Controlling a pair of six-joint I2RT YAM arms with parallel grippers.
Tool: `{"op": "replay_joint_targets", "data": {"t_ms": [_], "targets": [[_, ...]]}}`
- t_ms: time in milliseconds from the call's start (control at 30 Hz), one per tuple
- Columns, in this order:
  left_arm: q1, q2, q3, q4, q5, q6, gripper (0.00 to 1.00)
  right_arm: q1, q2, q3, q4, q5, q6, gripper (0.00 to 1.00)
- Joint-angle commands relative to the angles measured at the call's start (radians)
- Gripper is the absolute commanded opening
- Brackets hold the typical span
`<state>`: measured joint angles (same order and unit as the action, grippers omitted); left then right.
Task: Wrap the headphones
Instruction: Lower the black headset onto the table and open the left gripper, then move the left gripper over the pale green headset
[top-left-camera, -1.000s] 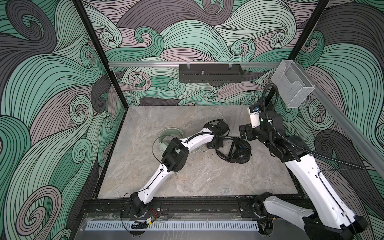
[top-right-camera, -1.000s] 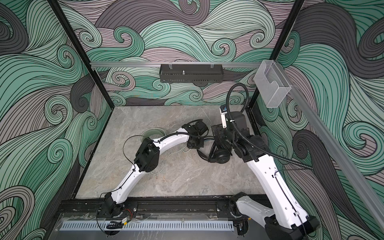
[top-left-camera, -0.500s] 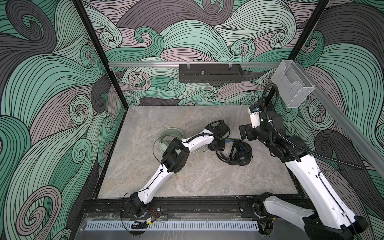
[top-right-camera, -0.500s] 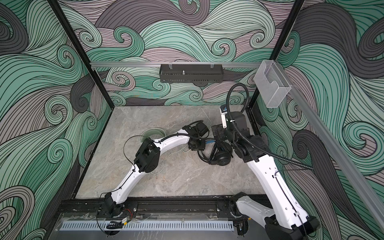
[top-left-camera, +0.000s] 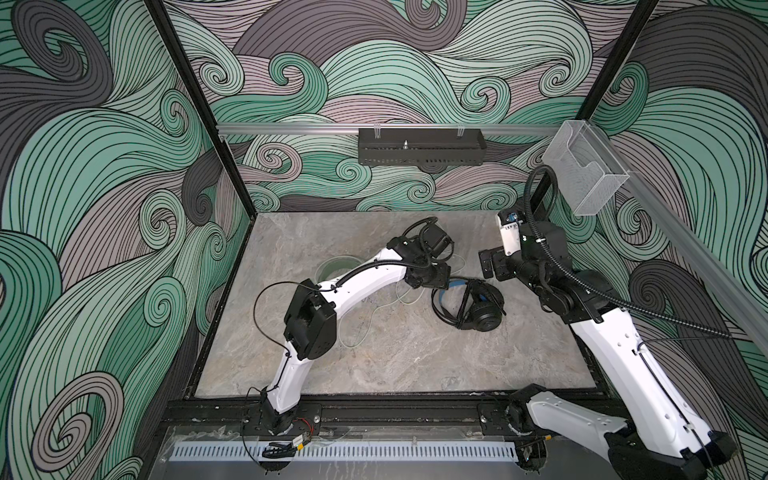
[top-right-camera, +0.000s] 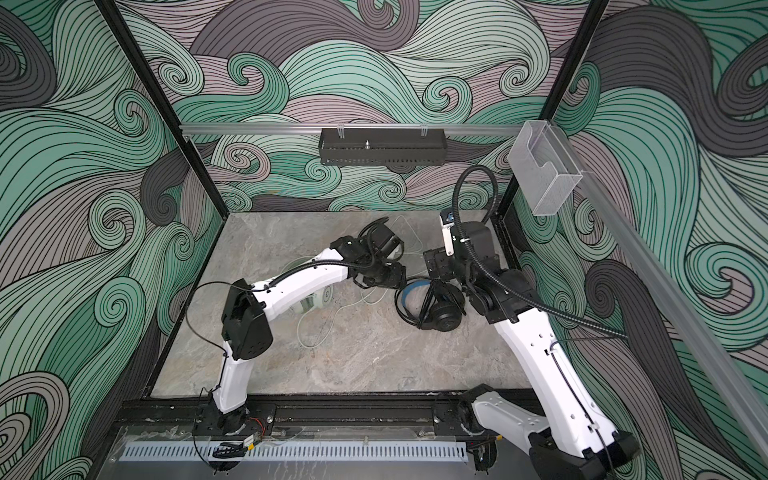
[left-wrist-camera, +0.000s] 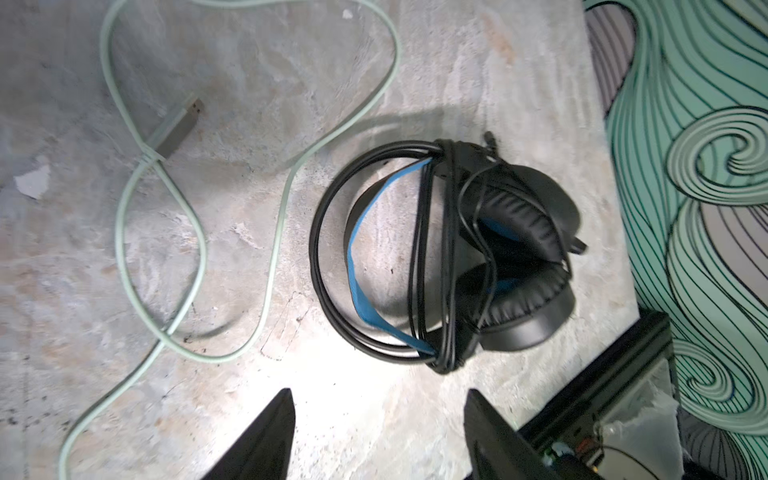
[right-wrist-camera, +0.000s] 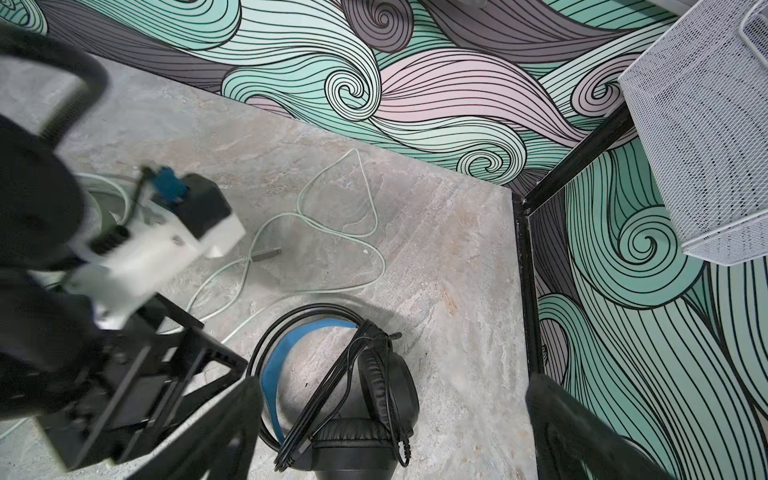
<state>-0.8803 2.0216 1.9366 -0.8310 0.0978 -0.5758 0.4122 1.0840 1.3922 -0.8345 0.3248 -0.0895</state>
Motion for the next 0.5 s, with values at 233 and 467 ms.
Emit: {"op": "replay_joint_targets", "data": {"t_ms": [233,467], "targets": [[0.140,-0.253,-0.147,-0.148,0.043,0.178,0.71,0.011,0.024,0.028,-0.039,-0.066,0.044,0.99],[0.442,-0.376,-0.278,-0.176,-0.031,0.262,0.72,0.056,0.041,0.012,-0.045,-0.092,0.069,1.00]]}}
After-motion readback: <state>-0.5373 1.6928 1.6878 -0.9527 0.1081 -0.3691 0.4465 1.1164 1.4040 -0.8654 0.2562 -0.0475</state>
